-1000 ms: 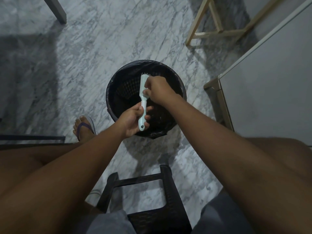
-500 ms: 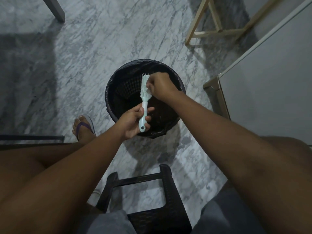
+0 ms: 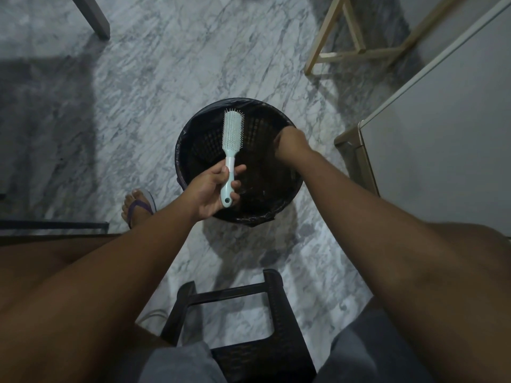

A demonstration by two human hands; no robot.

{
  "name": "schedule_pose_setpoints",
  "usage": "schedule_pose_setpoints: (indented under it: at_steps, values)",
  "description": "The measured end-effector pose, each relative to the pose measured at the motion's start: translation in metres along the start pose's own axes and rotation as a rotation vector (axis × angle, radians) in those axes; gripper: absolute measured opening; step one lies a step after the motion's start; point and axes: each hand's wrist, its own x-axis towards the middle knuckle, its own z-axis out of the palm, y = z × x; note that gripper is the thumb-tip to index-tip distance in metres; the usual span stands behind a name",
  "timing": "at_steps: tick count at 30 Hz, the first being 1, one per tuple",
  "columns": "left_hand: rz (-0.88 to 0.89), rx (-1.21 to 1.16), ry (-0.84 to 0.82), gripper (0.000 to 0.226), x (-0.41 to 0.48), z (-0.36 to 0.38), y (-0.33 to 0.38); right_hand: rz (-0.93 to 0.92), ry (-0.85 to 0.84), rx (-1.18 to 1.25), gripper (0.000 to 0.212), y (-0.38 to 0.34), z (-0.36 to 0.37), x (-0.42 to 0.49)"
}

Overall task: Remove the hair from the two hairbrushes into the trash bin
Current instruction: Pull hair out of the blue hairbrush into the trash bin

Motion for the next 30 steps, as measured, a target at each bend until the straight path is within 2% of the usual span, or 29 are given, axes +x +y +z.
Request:
schedule_pose_setpoints:
  at_steps: [2,4,5,7,9,13,18,20,21,22,25,26,27,30]
  values:
    - [-0.013,0.004,-0.009,0.043,0.000,0.000,0.000,-0.026,0.004,0.183,0.042,-0.012,0.003,-0.008]
    - [-0.028,0.004,-0.032,0.043,0.000,0.001,0.000,-0.052,-0.045,0.518,0.063,-0.026,0.006,-0.014]
    - [-0.037,0.012,-0.044,0.043,0.000,0.002,-0.001,-0.055,-0.108,0.646,0.061,-0.032,0.005,-0.017]
    - [-0.047,0.026,-0.067,0.043,0.000,0.004,-0.001,-0.083,-0.190,0.817,0.041,-0.038,0.003,-0.018]
    - [-0.048,0.019,-0.071,0.042,-0.001,0.005,0.000,-0.071,-0.156,0.886,0.030,-0.038,-0.001,-0.018]
    - [-0.029,0.007,-0.045,0.040,-0.002,-0.002,0.001,-0.101,0.008,0.715,0.015,-0.039,-0.010,-0.010]
    - [-0.026,-0.015,-0.048,0.043,-0.004,-0.012,0.003,-0.062,0.417,0.746,0.010,-0.029,-0.012,0.011]
    - [-0.032,-0.023,-0.066,0.044,-0.004,-0.014,0.005,-0.012,0.368,0.587,0.007,-0.016,-0.002,0.016]
    - [-0.034,-0.017,-0.078,0.045,-0.004,-0.014,0.006,0.007,0.270,0.480,0.008,-0.011,0.005,0.015]
    - [-0.041,-0.011,-0.093,0.045,-0.005,-0.014,0.006,0.010,0.169,0.392,0.019,-0.008,0.011,0.013]
    - [-0.080,0.009,-0.124,0.044,-0.006,-0.012,0.006,-0.151,0.006,0.406,0.085,-0.014,0.015,0.006]
    - [-0.098,0.020,-0.136,0.045,-0.006,-0.012,0.006,-0.225,0.006,0.428,0.096,-0.018,0.014,0.007]
    - [-0.118,0.028,-0.146,0.045,-0.006,-0.013,0.005,-0.295,0.032,0.418,0.095,-0.020,0.013,0.010]
    - [-0.154,0.025,-0.189,0.047,-0.008,-0.017,0.003,-0.402,0.190,0.389,0.057,-0.023,0.012,0.013]
